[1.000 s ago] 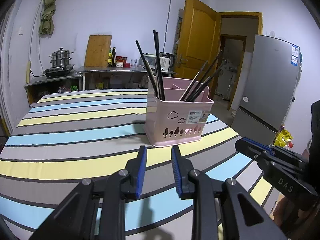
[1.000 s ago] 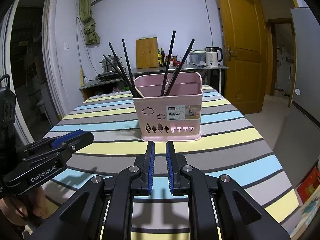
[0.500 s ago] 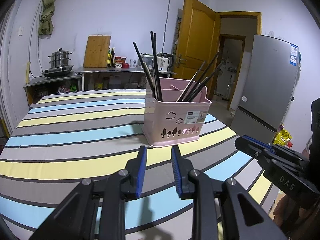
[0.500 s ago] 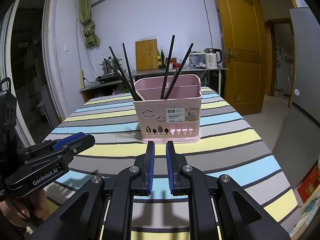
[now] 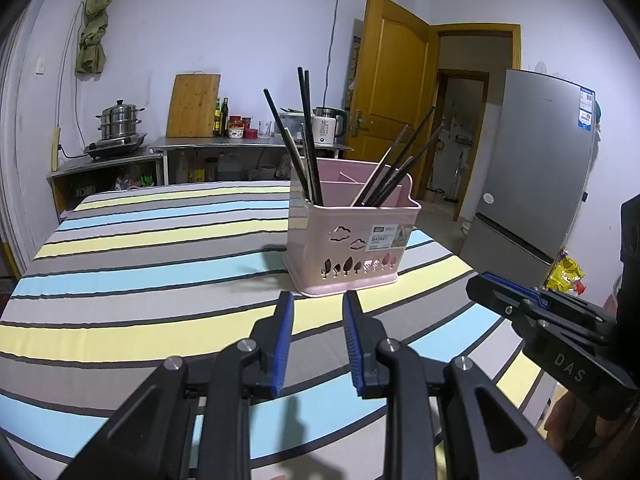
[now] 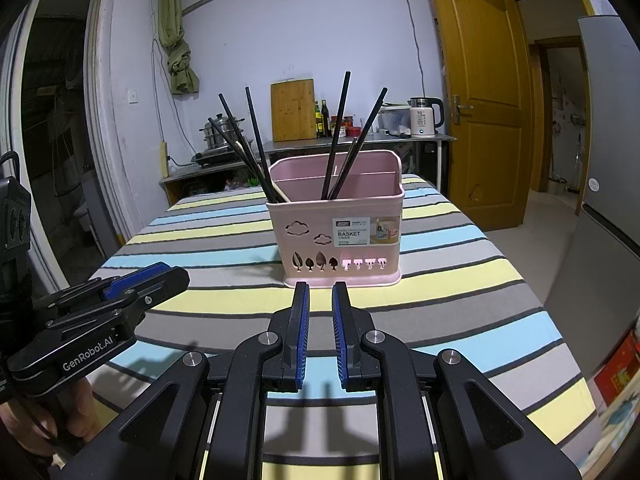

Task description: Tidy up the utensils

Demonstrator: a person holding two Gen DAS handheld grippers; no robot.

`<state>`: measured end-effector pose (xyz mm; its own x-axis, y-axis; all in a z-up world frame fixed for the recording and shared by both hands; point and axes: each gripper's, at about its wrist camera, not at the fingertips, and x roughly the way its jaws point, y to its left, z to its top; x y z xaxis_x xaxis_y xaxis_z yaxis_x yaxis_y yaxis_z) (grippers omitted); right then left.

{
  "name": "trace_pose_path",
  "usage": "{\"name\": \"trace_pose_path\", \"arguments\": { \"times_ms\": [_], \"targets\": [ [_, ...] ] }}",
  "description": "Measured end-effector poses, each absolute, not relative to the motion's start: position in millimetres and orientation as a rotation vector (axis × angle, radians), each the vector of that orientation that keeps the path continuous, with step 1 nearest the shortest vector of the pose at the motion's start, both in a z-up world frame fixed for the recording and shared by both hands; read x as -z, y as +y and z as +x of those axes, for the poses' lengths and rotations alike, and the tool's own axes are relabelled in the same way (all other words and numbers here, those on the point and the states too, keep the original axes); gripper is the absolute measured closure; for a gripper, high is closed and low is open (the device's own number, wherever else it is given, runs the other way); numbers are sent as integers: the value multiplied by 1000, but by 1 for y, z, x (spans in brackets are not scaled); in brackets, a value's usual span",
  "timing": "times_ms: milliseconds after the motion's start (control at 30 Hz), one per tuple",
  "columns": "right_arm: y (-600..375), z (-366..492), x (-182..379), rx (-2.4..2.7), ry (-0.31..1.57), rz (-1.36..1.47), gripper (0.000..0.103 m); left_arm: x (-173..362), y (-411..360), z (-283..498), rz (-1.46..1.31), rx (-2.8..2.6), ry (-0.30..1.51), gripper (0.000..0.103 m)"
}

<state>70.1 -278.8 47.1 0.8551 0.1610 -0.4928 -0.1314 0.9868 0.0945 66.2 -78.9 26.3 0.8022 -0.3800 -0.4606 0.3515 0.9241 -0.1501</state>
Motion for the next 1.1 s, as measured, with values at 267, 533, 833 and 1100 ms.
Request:
{"name": "trace_pose_path", "arguments": {
  "times_ms": [267, 533, 833, 1100],
  "targets": [
    [-279, 71, -47, -153, 525, 58, 91, -27, -78, 66, -58, 394, 509, 77],
    [-279, 71, -47, -152, 526, 58, 91, -27, -78, 66, -54, 393, 511, 77],
    [-279, 72, -47, -151, 526, 58, 91, -27, -78, 65, -53, 391, 509, 77],
    [-278, 70, -46, -148, 521, 53, 91, -27, -78, 65, -52, 391, 509, 77]
  ]
}}
